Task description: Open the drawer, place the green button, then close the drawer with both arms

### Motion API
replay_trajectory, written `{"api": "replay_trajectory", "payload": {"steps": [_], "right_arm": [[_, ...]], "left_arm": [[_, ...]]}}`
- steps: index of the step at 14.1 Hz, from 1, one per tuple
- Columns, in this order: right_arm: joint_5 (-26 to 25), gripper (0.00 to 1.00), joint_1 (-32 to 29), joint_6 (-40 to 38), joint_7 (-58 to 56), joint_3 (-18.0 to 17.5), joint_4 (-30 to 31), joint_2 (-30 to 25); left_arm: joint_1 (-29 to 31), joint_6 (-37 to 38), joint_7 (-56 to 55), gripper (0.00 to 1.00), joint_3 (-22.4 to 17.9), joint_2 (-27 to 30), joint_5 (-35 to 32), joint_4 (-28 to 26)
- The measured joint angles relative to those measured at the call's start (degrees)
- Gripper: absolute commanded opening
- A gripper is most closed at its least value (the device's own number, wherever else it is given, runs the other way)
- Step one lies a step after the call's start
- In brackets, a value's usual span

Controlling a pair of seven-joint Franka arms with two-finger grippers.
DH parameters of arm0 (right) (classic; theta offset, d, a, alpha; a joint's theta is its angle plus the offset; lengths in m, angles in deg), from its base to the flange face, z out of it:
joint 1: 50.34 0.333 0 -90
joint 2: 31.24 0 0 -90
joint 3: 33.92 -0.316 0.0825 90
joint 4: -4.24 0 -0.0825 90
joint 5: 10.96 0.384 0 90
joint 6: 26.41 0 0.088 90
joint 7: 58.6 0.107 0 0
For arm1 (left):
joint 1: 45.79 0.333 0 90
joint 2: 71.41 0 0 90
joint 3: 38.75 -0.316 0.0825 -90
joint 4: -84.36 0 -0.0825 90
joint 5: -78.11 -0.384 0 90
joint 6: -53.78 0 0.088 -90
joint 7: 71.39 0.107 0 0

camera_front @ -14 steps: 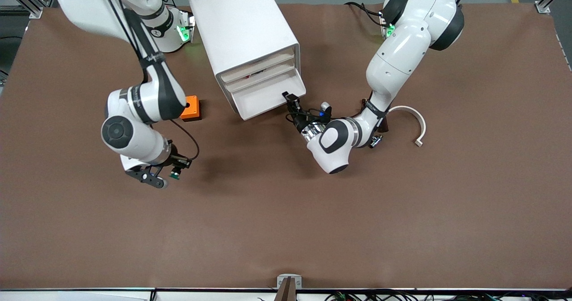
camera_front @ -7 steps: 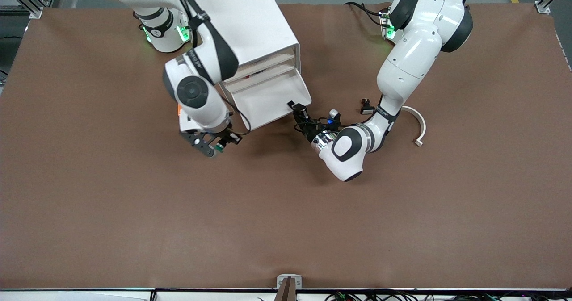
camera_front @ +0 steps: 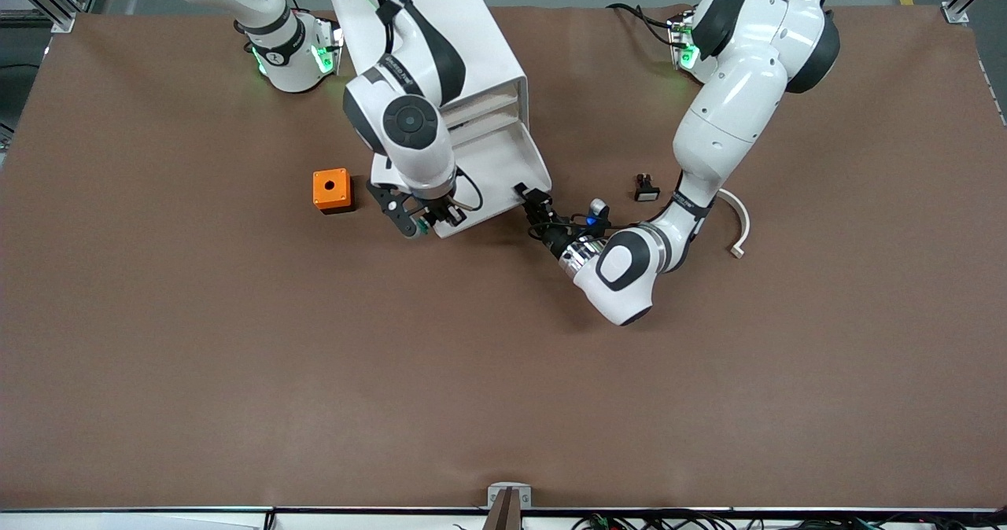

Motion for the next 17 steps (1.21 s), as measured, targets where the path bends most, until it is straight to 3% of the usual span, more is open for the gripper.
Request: {"api": "replay_trajectory", "payload": {"steps": [2,11,12,13,15,16,17], "right_arm": [[0.0,0.0,1.9,1.1,3.5,0.0,0.2,0.0],[0.2,0.0,7.8,11.4,13.0,0.0,1.1,3.5],[0.2,0.06,8.3,12.2,13.8,0.0,1.1,4.2],[0.2,0.3,8.6,12.5,14.3,0.0,1.1,4.7],[0.2,0.33,8.7,12.6,14.5,0.1,1.1,5.2],[0.2,0.53,8.7,12.6,14.5,0.1,1.1,5.2],[0.2,0.63,8.7,12.4,14.5,0.1,1.1,5.2]], "left_arm": [[0.5,0.0,7.3,1.0,-0.4,0.0,-0.1,0.0],[5.2,0.4,20.3,1.0,-0.1,1.5,-0.3,2.3],[5.6,0.4,24.4,1.0,-0.1,1.8,-1.4,2.7],[5.8,0.4,29.2,1.0,-0.1,2.0,-3.5,3.2],[5.9,0.4,38.5,1.0,-0.1,2.5,-7.7,4.6],[5.9,0.3,42.2,1.0,-0.1,3.0,-9.5,5.2],[5.8,0.1,45.2,0.99,-0.1,3.6,-11.2,6.0]]}}
